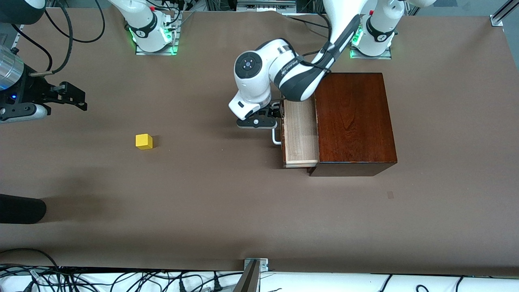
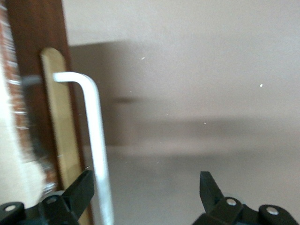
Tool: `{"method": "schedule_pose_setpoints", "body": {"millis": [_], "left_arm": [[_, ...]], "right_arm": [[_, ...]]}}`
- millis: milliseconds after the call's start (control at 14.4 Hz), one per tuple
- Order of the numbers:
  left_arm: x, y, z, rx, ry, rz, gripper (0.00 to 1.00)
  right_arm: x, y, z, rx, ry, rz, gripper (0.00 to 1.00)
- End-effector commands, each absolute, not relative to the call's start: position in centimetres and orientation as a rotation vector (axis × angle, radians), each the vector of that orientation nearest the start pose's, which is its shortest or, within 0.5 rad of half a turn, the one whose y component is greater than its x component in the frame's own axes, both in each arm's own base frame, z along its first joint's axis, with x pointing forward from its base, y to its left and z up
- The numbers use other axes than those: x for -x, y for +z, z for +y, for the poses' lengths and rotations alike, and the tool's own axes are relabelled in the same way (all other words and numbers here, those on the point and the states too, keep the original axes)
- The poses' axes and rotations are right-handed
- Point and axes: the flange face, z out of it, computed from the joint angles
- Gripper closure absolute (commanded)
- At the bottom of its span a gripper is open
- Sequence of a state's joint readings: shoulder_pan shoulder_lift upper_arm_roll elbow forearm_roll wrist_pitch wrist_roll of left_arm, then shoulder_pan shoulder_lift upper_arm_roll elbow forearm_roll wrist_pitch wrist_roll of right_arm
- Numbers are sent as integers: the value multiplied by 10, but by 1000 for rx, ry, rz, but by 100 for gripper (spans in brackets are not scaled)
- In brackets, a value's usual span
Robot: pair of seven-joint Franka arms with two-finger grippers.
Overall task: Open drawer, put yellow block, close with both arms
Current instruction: 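Hook the white handle with the left gripper and pull the drawer open, then retract the left gripper while the right gripper reaches the yellow cube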
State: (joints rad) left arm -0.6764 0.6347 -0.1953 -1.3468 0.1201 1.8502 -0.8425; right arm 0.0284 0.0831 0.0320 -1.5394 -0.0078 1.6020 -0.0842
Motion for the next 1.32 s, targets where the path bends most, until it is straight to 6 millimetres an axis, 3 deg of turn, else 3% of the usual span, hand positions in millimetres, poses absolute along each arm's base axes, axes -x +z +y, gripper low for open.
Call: {"method": "schedule_pose_setpoints", "body": {"millis": [0,208,347,556,764,834,903,973,1251], "left_arm": [[-506,444,-471,3001,148,191,0],[-553,521,-359,2997,153,113,0],[-577,557,-290,3014,103,51,0],[-602,577,-210,3043,104,148,0],[-595,614,-158,3045,34,117,0],[-591,613,-144,3062,58,88,0],[-590,614,-115,3089,65,11,0],[-587,610,-92,3122,89,-44,0],[-552,591,-45,3143,-12,55,0]], "right_arm": [[-582,602,35,3146,24,-233,0],[-583,602,33,3146,24,-218,0],[-583,601,32,3142,31,-208,0],[-582,601,31,3141,36,-220,0],[-593,580,32,3132,77,-224,0],[-597,571,36,3131,98,-236,0],[-601,562,38,3130,111,-238,0],[-612,538,38,3124,158,-240,0],[-631,474,46,3111,275,-251,0]]}}
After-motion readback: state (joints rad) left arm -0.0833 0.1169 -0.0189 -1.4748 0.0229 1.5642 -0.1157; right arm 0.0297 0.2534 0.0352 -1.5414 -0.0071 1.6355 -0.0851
